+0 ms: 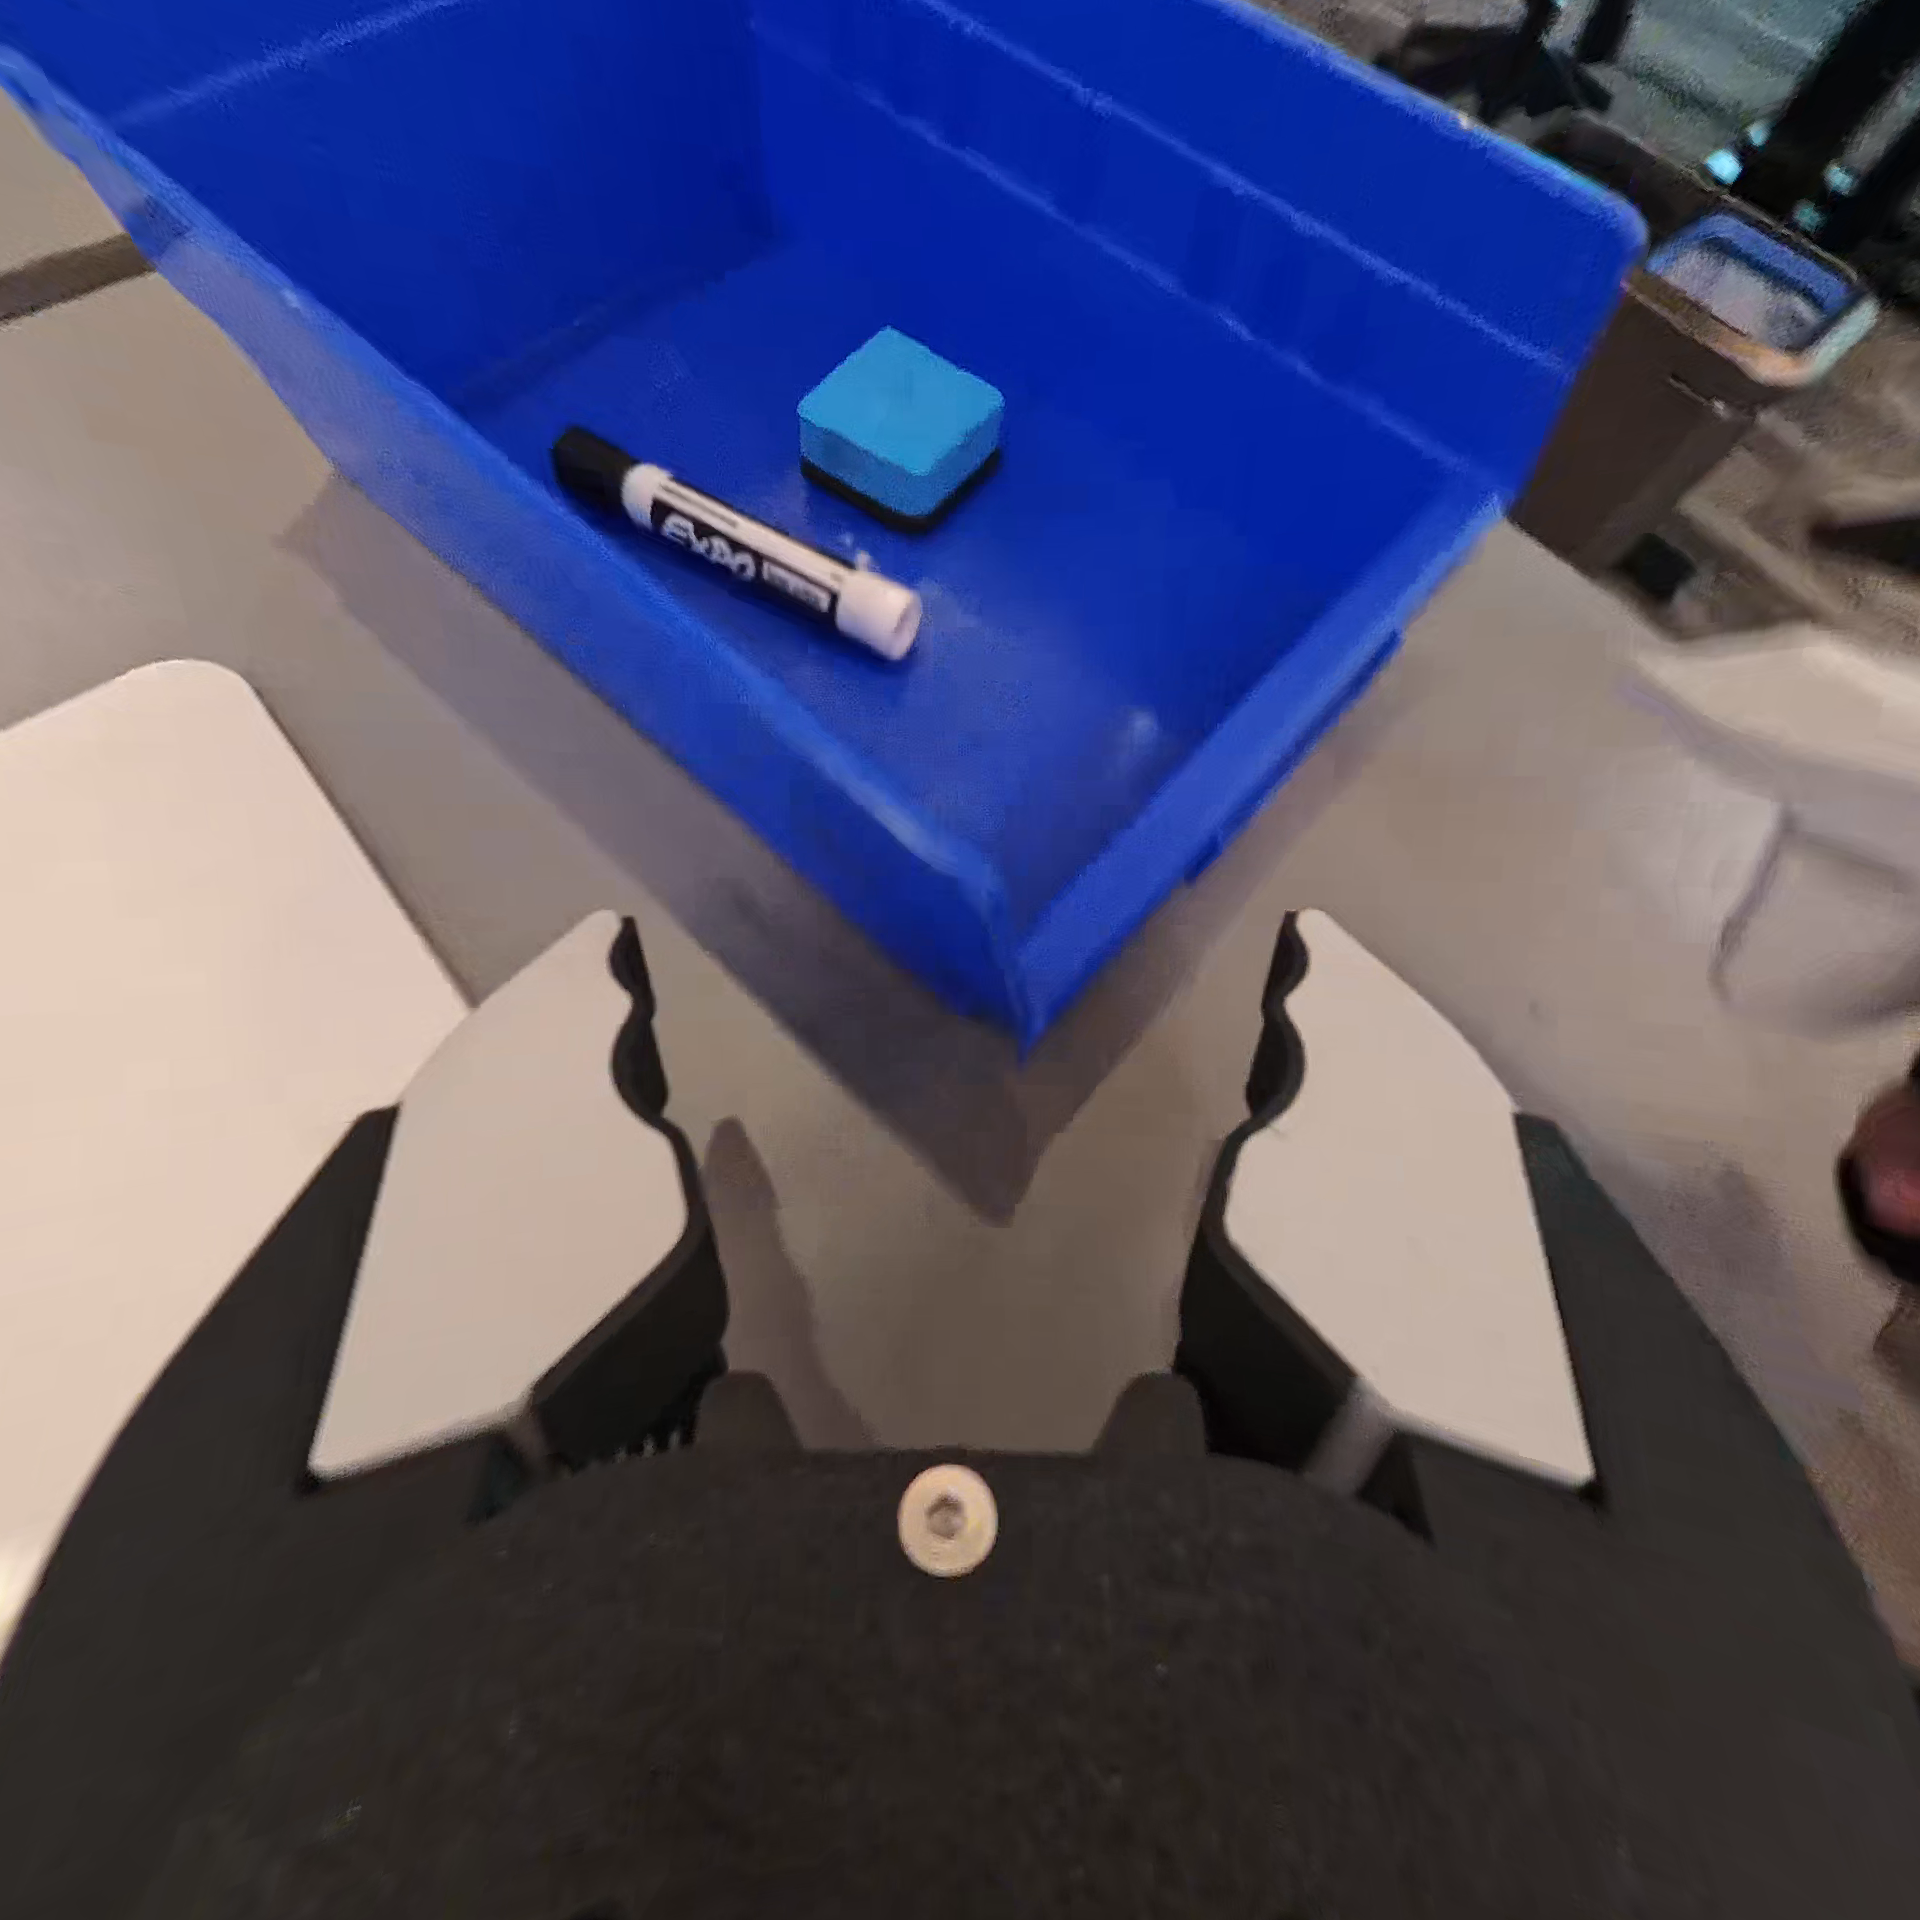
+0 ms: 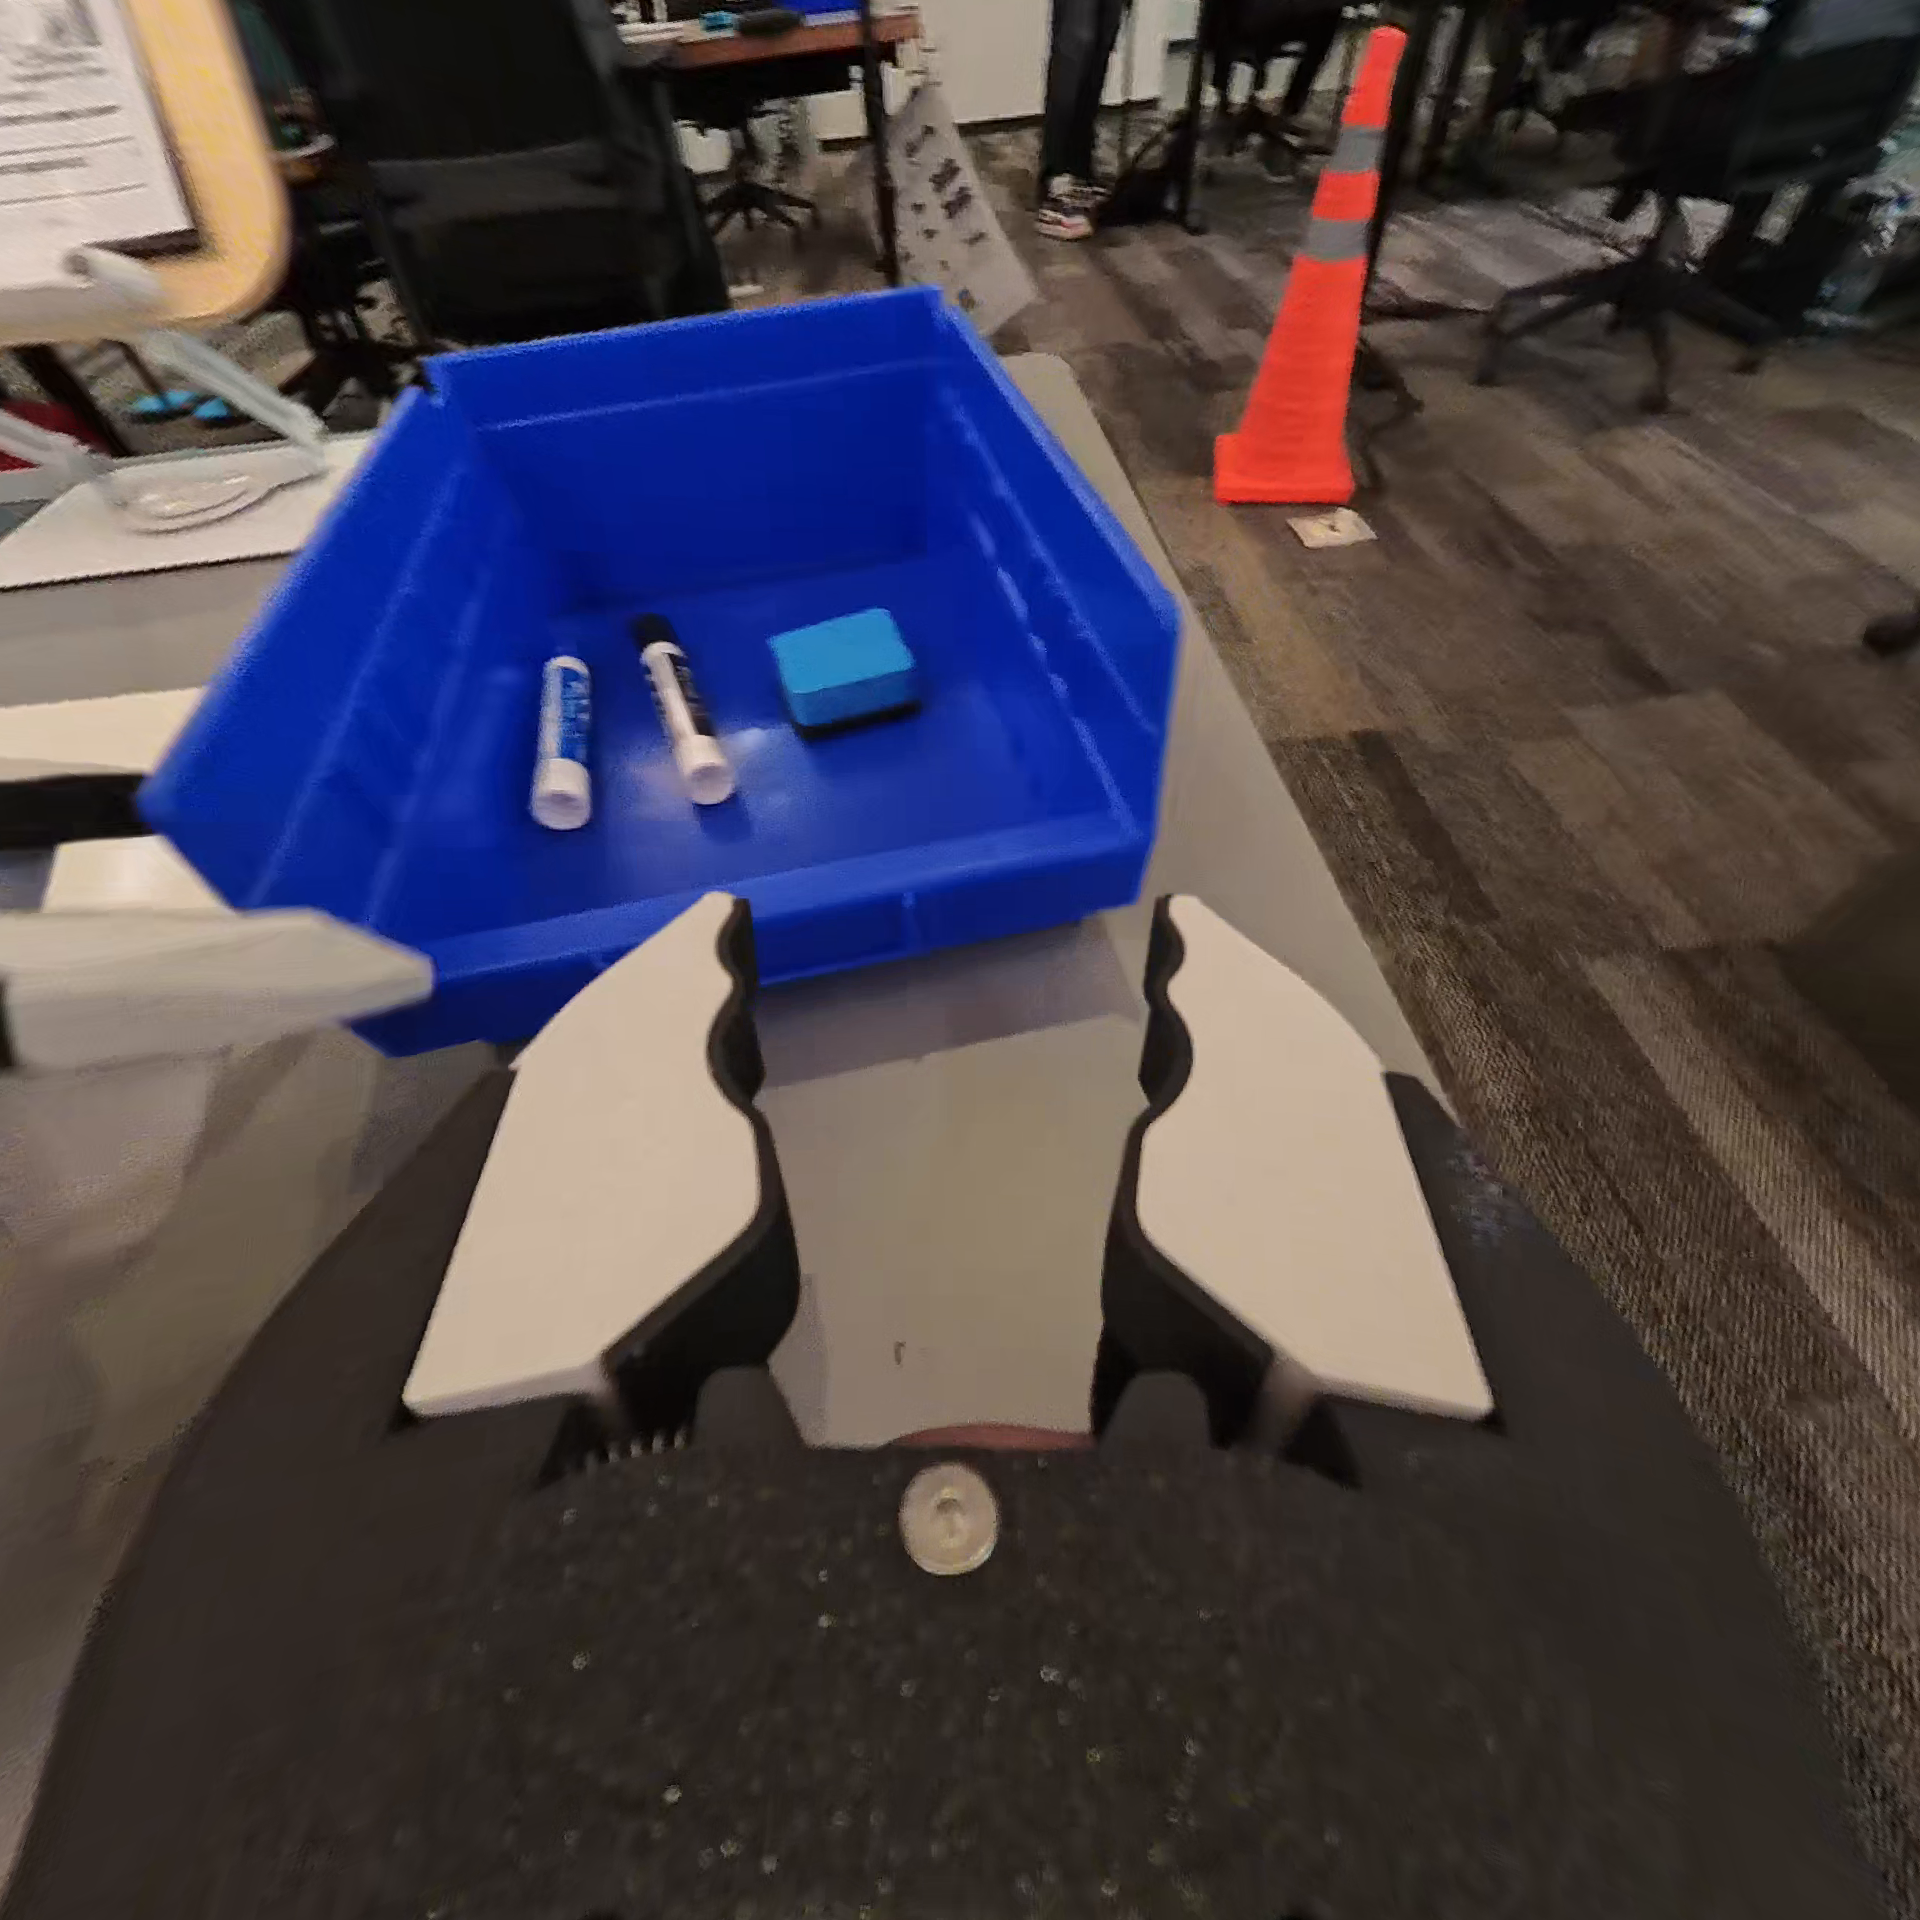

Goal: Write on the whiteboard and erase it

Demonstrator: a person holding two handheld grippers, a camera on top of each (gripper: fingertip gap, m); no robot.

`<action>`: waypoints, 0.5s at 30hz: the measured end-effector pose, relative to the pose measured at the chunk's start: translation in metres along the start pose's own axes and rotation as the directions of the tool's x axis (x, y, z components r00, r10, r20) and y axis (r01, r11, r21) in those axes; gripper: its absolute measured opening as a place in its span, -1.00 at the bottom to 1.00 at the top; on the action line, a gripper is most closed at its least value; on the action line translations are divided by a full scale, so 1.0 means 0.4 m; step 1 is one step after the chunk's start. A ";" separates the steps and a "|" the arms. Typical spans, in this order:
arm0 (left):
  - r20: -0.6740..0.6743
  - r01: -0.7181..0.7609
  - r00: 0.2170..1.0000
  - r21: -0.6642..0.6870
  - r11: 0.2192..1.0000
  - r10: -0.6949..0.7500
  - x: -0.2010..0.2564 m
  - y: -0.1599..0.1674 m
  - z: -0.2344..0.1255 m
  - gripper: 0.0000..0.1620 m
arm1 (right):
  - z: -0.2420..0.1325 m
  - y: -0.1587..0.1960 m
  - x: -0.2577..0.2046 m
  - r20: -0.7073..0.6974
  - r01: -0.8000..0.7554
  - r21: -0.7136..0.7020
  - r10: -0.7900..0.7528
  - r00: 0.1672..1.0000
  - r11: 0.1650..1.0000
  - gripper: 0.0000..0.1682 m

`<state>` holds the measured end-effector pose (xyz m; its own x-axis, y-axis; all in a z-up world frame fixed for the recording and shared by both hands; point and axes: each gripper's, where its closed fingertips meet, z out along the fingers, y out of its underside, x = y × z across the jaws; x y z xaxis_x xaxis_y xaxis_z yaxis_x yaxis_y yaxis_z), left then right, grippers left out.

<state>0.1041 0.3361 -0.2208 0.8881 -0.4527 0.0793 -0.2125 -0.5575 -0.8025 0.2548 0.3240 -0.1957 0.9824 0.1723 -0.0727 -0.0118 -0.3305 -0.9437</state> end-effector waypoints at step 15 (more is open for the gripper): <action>0.166 0.083 0.983 -0.050 0.995 -0.074 -0.117 -0.005 0.047 -0.85 | 0.087 0.066 -0.002 -0.066 -0.090 -0.146 0.082 0.995 0.985 -0.17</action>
<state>0.0708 0.3715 -0.2341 0.9566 -0.2888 0.0395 -0.1579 -0.6273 -0.7626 0.2473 0.3472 -0.2319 0.9883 0.0834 -0.1280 -0.0732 -0.4766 -0.8760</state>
